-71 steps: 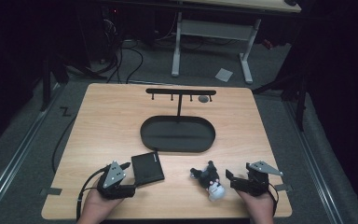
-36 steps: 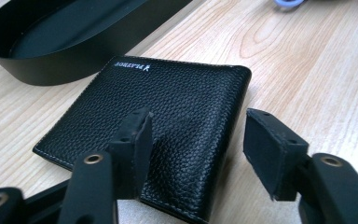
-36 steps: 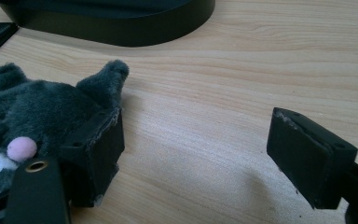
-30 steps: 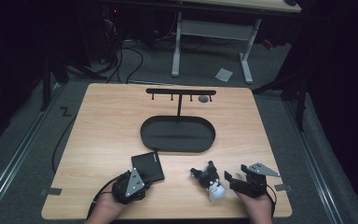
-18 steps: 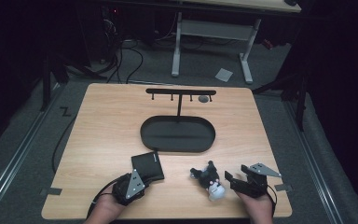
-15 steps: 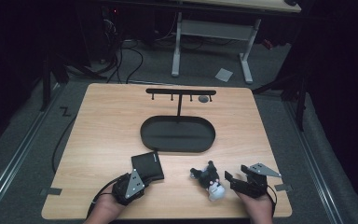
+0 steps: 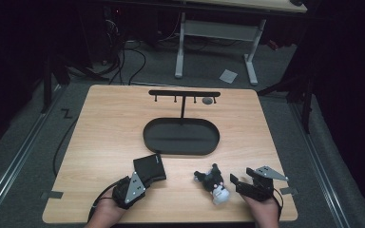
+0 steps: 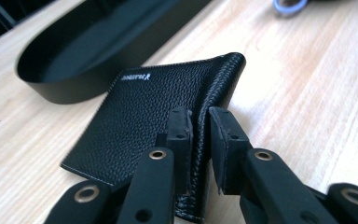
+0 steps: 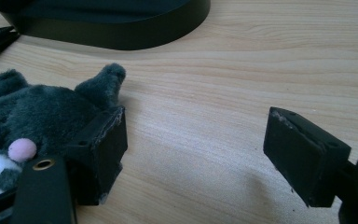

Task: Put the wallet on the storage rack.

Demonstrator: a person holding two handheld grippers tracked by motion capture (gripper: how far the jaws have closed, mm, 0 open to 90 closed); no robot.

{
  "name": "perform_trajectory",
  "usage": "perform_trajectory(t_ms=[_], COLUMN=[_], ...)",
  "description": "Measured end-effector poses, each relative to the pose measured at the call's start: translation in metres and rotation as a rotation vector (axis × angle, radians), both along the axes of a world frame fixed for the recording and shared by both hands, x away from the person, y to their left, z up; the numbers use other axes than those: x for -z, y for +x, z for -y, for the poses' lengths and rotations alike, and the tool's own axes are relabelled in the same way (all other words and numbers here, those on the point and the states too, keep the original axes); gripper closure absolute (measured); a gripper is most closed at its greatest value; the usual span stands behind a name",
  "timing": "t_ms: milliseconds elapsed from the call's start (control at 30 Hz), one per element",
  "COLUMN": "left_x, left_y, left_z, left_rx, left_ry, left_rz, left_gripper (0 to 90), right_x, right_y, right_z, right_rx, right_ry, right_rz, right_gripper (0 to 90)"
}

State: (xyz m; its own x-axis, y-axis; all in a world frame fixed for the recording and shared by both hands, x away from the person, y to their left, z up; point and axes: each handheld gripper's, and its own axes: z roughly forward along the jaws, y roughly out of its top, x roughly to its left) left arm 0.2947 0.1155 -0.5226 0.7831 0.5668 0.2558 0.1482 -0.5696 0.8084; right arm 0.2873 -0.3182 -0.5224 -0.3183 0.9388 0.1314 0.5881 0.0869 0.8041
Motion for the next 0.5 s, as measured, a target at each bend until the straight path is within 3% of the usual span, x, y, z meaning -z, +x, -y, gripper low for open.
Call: perform_trajectory(t_ms=[233,267,500], left_x=[-0.009,-0.011,-0.016], left_y=[0.001,0.001,0.002], left_z=[-0.013,-0.017,-0.023], left_rx=[-0.031,-0.037,-0.051], left_ry=[-0.067,-0.096,-0.135], left_rz=[0.017,0.013,0.021], left_gripper=[80.6,80.7,80.9], right_x=[0.000,0.000,0.000], right_y=[0.000,0.000,0.000], right_z=[0.000,-0.001,-0.002], right_rx=[-0.003,-0.004,-0.005], right_ry=[0.000,-0.001,-0.001], right_rz=[-0.001,0.000,-0.002], right_gripper=[22.2,22.3,22.4])
